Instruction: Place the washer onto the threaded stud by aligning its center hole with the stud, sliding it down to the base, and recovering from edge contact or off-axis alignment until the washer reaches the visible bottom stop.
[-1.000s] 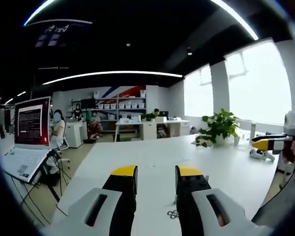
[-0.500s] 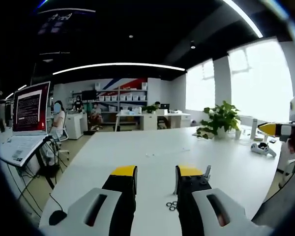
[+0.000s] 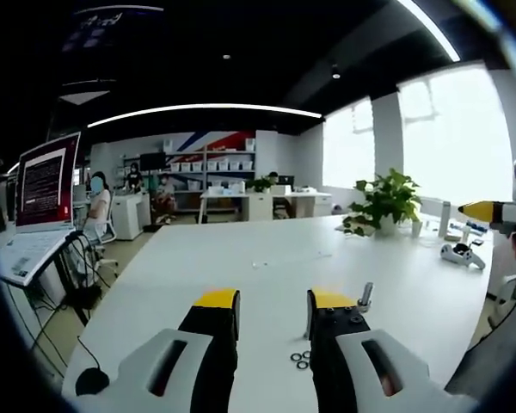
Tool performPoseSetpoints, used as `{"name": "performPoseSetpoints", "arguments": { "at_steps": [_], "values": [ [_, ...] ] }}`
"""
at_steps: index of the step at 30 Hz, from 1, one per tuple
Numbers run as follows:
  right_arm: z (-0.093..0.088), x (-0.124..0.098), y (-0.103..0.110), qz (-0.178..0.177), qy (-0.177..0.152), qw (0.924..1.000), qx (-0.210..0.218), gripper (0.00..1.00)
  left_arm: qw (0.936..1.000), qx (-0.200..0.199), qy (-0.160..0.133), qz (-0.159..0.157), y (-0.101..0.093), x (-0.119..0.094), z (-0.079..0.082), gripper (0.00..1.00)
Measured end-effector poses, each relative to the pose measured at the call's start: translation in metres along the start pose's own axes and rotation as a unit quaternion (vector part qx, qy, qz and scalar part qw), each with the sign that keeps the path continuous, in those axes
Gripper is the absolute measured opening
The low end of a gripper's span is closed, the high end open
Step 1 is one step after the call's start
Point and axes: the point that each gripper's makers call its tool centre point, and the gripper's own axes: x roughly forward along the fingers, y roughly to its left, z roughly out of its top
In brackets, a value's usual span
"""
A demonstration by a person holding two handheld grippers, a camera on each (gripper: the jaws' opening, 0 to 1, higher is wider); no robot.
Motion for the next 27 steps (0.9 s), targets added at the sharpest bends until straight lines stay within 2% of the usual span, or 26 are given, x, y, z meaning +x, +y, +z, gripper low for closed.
{"name": "performPoseSetpoints", "arguments": {
  "at_steps": [12, 27],
  "values": [
    [0.0, 0.001, 0.001, 0.002, 0.001, 1.0, 0.004, 0.47, 0.9997, 0.014, 0.015, -0.014, -0.009, 0.013, -0.014, 0.29],
    [0.001, 0.001, 0.001, 0.0, 0.0, 1.0, 0.004, 0.46, 0.9985, 0.022, 0.045, -0.022, -0.02, 0.028, -0.044, 0.29]
  ]
}}
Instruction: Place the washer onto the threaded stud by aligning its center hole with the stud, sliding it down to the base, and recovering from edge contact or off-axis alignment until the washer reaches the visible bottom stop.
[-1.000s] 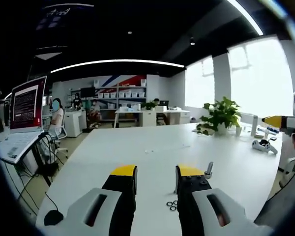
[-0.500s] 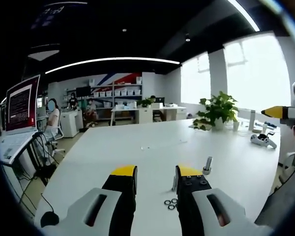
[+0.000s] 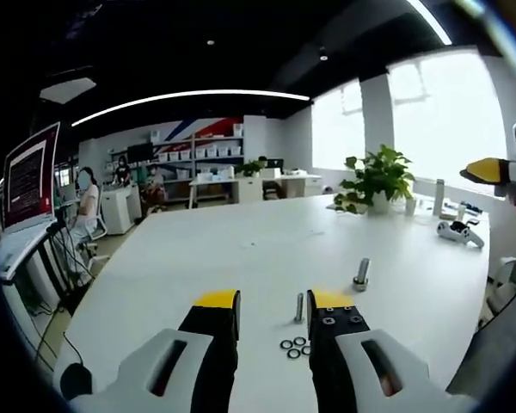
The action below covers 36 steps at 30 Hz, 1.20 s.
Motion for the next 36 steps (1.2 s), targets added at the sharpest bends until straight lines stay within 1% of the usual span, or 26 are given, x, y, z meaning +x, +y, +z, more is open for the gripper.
{"name": "performPoseSetpoints", "arguments": {
  "at_steps": [7, 14, 22, 30, 36],
  "values": [
    [0.001, -0.001, 0.0, 0.0, -0.001, 1.0, 0.003, 0.46, 0.9998, 0.003, 0.018, -0.004, -0.004, 0.009, -0.016, 0.29],
    [0.002, -0.001, -0.002, -0.003, -0.002, 1.0, 0.005, 0.45, 0.9993, 0.003, 0.036, -0.005, -0.002, 0.02, -0.029, 0.29],
    [0.001, 0.0, -0.002, -0.002, 0.0, 1.0, 0.005, 0.45, 0.9981, 0.013, 0.06, -0.011, 0.002, 0.038, -0.049, 0.28],
    [0.001, 0.0, -0.002, -0.001, 0.0, 0.9999, 0.01, 0.45, 0.9961, 0.021, 0.083, -0.017, -0.001, 0.05, -0.065, 0.28],
    [0.0, 0.001, -0.005, -0.003, 0.0, 0.9999, 0.014, 0.45, 0.9946, 0.019, 0.1, -0.02, -0.001, 0.058, -0.077, 0.28]
  ]
}}
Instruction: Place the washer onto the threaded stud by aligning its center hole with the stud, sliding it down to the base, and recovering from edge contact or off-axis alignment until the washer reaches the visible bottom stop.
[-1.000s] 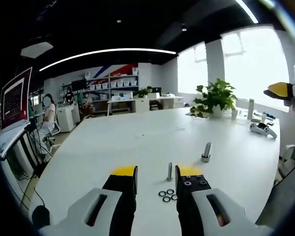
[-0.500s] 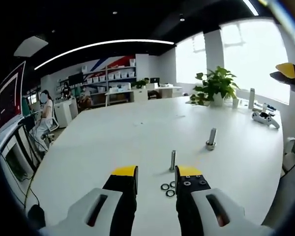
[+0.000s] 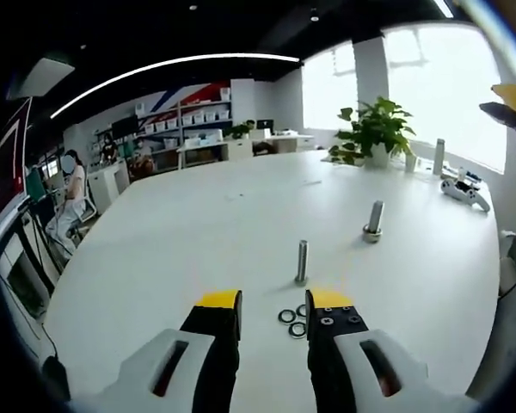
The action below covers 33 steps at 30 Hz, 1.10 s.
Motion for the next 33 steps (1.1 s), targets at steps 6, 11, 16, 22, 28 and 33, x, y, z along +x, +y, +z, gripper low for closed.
{"name": "performPoseSetpoints", "arguments": {
  "at_steps": [6, 11, 16, 22, 28, 33],
  "values": [
    [-0.001, 0.0, -0.004, -0.007, 0.001, 1.0, 0.006, 0.46, 0.9999, 0.005, 0.011, -0.001, 0.003, 0.008, -0.006, 0.28],
    [-0.005, 0.0, -0.005, -0.012, 0.008, 0.9999, -0.001, 0.46, 0.9995, 0.014, 0.029, -0.003, 0.004, 0.012, -0.014, 0.27],
    [-0.005, 0.0, -0.006, -0.013, 0.009, 0.9999, -0.001, 0.46, 0.9988, 0.014, 0.047, -0.008, 0.003, 0.016, -0.024, 0.27],
    [-0.007, 0.0, -0.006, -0.011, 0.011, 0.9999, 0.0, 0.46, 0.9963, 0.027, 0.079, -0.017, -0.003, 0.025, -0.037, 0.27],
    [-0.008, 0.001, -0.007, -0.012, 0.014, 0.9998, -0.001, 0.45, 0.9956, 0.032, 0.087, -0.017, -0.001, 0.032, -0.034, 0.26],
    [-0.008, 0.001, -0.008, -0.013, 0.013, 0.9998, 0.001, 0.45, 0.9945, 0.04, 0.094, -0.02, 0.0, 0.035, -0.036, 0.26]
  ]
}}
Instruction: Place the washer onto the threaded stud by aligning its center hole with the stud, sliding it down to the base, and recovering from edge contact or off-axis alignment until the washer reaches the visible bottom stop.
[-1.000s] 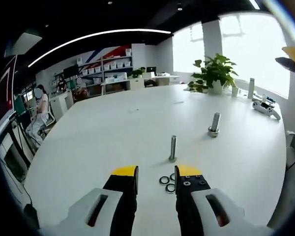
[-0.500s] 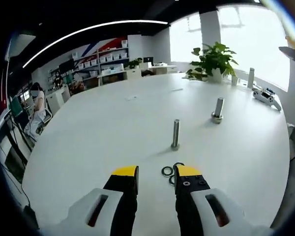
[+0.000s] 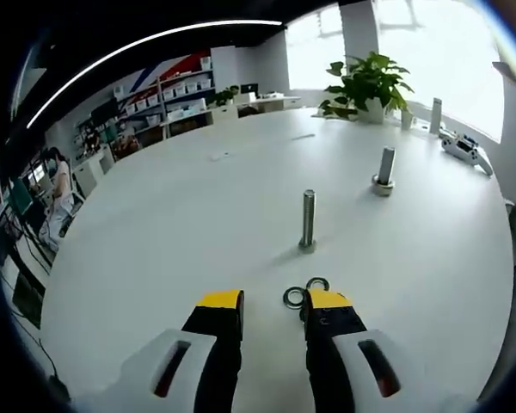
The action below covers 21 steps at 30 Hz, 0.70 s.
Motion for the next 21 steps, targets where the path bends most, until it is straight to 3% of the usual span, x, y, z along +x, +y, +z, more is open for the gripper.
{"name": "performPoseSetpoints", "arguments": {
  "at_steps": [21],
  "values": [
    [0.001, -0.001, -0.002, -0.004, 0.001, 1.0, 0.003, 0.44, 0.9994, 0.028, 0.009, -0.016, -0.011, 0.005, -0.003, 0.21]
  ]
}}
